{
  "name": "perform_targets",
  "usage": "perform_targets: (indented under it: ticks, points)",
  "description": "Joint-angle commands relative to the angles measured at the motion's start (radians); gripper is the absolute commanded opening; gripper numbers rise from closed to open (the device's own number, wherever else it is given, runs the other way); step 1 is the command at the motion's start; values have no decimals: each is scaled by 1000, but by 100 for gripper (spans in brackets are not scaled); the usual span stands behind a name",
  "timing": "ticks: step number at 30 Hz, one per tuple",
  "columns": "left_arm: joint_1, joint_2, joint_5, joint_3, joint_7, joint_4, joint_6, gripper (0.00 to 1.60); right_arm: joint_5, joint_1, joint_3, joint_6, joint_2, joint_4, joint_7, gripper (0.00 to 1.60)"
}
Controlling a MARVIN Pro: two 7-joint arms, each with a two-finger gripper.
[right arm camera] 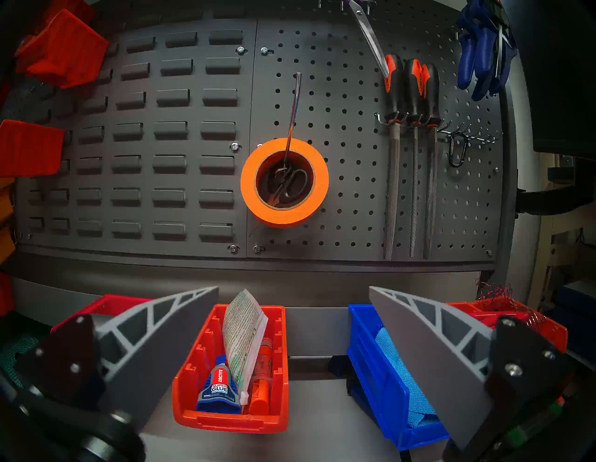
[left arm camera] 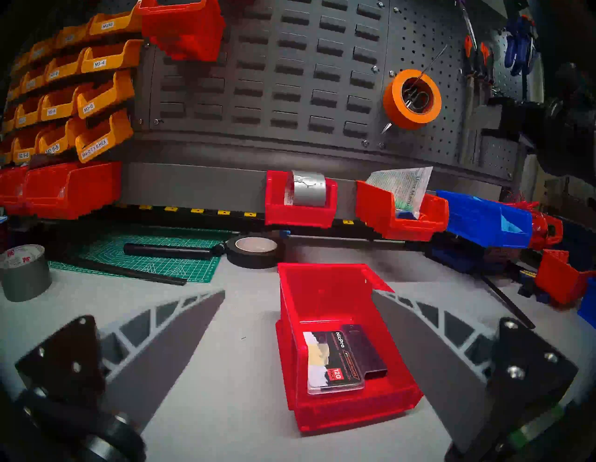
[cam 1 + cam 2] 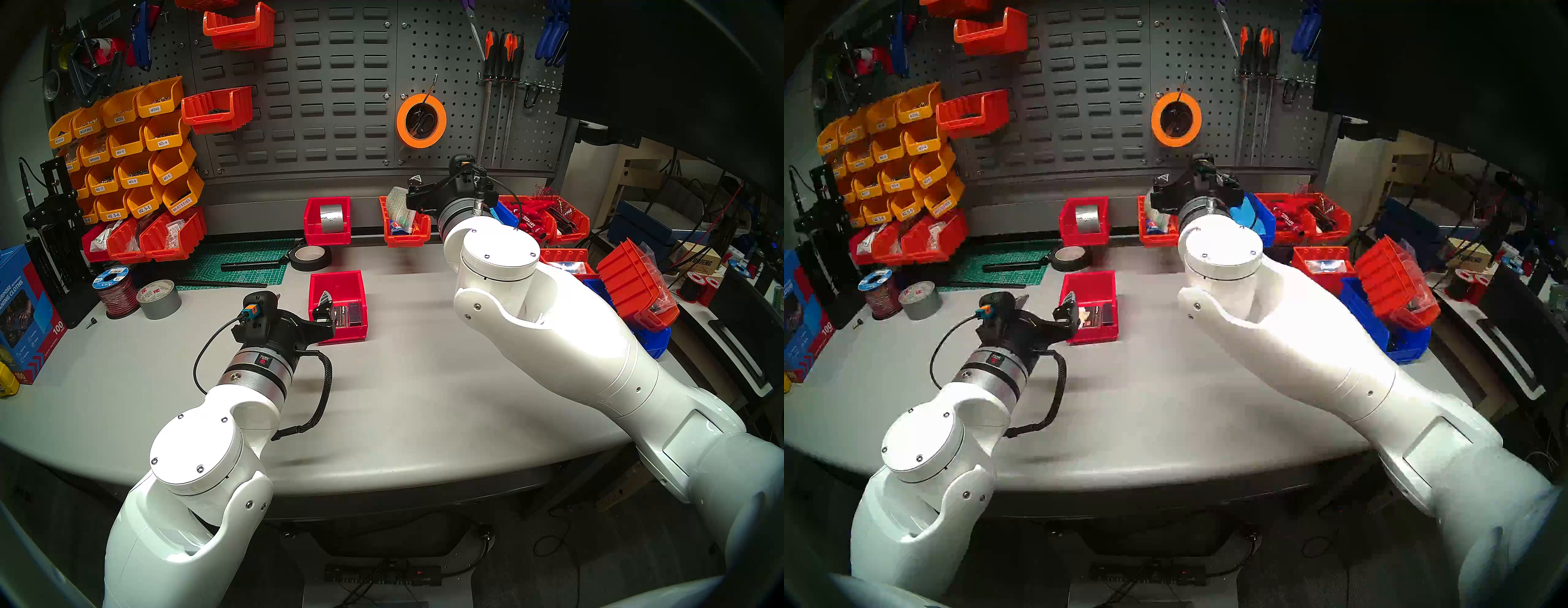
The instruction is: Hang all the unorganized tool boxes onto the wall
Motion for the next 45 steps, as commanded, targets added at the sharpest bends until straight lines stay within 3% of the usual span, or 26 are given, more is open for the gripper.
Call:
perform_targets:
  ticks: [1,9,29,45]
  points:
    - [-38,-2,-18,-16,-23,17,-15,160,-8,16,3,2,-2,-8,2,160]
    - [-73,-19,-23,10,-4,58,36,160,-7,16,3,2,-2,-8,2,160]
    - [-121,-30,-3,20,14,148,3,160,-7,16,2,2,-2,-8,2,160]
    - [-144,-45,1,40,19,170,38,160,-7,16,2,2,-2,-8,2,160]
